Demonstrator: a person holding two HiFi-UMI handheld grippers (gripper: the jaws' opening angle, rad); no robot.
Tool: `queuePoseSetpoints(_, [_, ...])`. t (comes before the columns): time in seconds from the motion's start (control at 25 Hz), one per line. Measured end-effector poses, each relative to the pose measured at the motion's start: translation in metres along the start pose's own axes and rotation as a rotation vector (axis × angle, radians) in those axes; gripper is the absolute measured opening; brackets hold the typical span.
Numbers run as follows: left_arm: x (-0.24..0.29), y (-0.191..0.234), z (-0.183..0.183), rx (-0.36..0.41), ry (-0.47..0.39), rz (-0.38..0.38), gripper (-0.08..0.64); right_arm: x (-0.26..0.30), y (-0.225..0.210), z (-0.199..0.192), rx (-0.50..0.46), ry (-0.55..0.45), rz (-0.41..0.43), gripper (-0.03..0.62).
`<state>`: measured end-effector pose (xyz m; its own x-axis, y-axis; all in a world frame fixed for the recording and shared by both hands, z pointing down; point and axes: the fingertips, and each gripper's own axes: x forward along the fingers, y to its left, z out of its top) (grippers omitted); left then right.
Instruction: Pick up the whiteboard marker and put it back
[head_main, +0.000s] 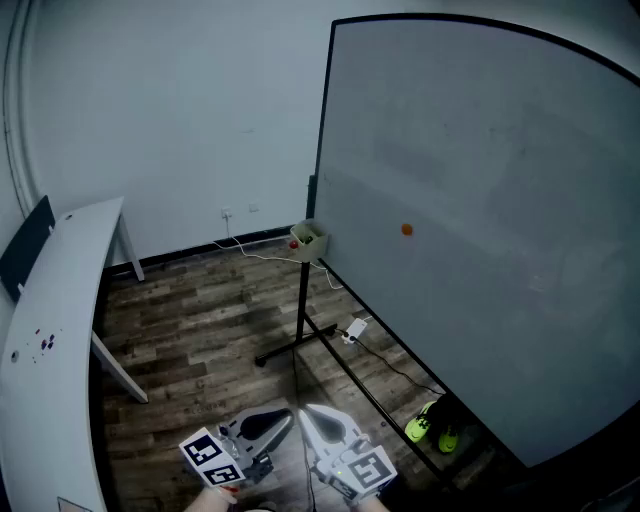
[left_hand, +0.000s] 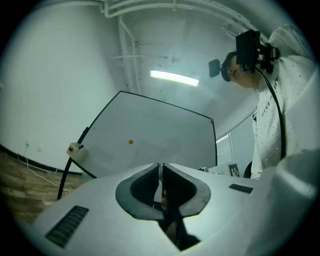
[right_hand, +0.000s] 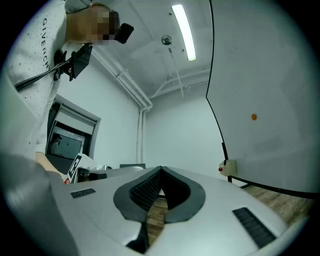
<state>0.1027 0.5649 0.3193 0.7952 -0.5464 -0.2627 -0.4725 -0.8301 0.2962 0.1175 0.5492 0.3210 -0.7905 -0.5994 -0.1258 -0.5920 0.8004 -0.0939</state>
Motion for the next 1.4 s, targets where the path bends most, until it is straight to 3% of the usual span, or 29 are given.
queuePoseSetpoints(0.12, [-0.01,0.019,0.004,0.019,-0.001,0.074,0.018,0.01,0.002,-0.002,-0.014,0.002,-0.003,0.018])
queuePoseSetpoints(0.32, [-0.026,0.051,0.011,0.073,0.011,0.268,0.015,0.019,0.005,-0.001,-0.057,-0.013,0.0,0.018])
queuePoseSetpoints(0.44, [-0.032,0.056,0.012,0.111,0.02,0.325,0.015,0.02,0.004,-0.003,-0.057,-0.016,-0.006,0.018])
queuePoseSetpoints(0.92, [-0.042,0.082,0.001,0.094,0.021,0.403,0.015,0.033,0.0,-0.02,-0.005,-0.006,0.033,0.018])
queuePoseSetpoints(1.4, [0.006,0.192,0.008,0.089,0.06,0.344,0.015,0.121,-0.074,-0.033,-0.037,0.012,-0.032,0.018])
